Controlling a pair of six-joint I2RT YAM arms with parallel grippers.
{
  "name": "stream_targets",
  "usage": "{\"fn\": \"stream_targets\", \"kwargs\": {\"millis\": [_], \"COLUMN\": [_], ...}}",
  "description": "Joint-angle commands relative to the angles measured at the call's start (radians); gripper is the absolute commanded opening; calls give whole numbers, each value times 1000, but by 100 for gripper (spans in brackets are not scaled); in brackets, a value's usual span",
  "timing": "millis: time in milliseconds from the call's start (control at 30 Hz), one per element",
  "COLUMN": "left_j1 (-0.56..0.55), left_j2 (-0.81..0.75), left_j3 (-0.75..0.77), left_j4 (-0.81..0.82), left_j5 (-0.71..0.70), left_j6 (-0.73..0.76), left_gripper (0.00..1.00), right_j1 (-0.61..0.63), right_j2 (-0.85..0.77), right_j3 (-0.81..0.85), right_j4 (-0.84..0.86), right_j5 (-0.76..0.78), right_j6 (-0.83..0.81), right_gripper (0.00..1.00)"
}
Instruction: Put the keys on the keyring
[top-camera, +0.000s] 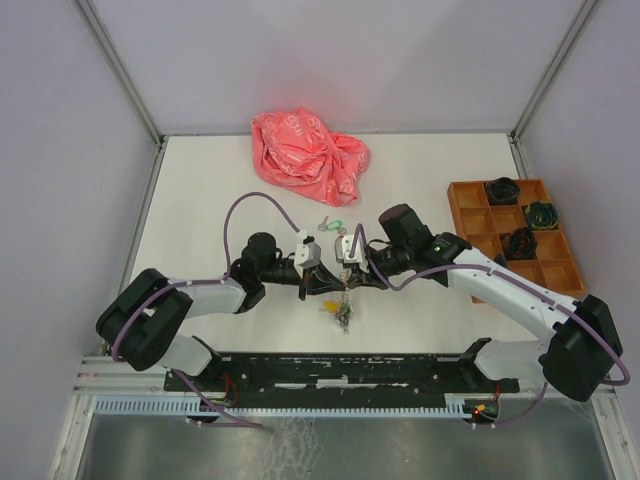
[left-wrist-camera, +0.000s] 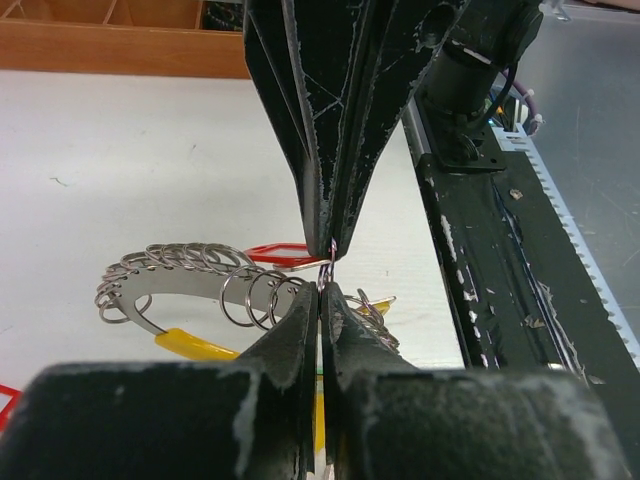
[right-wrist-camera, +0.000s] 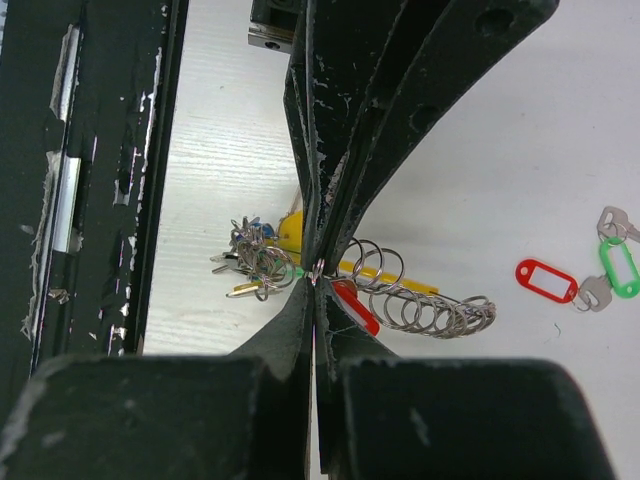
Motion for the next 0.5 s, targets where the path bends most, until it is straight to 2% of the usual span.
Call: {"fn": "stream_targets", "kwargs": {"millis": [0, 133, 467], "left_j1": [-5, -4, -4], "left_j2": [-33, -40, -67], "left_j3": [21, 13, -20], "left_j4": [9, 36, 149], "left_j5": [-15, -29, -93], "left_j6": [42, 9, -91], "left_gripper": [3, 3, 3], "right_j1": [6, 6, 9], "right_j2": [-54, -86, -119], "right_j3": [10, -28, -123], "right_j4": [7, -8, 85], "right_j5": [41, 87, 89], "right_j6": [-13, 3, 78], "right_gripper": [1, 1, 1]}}
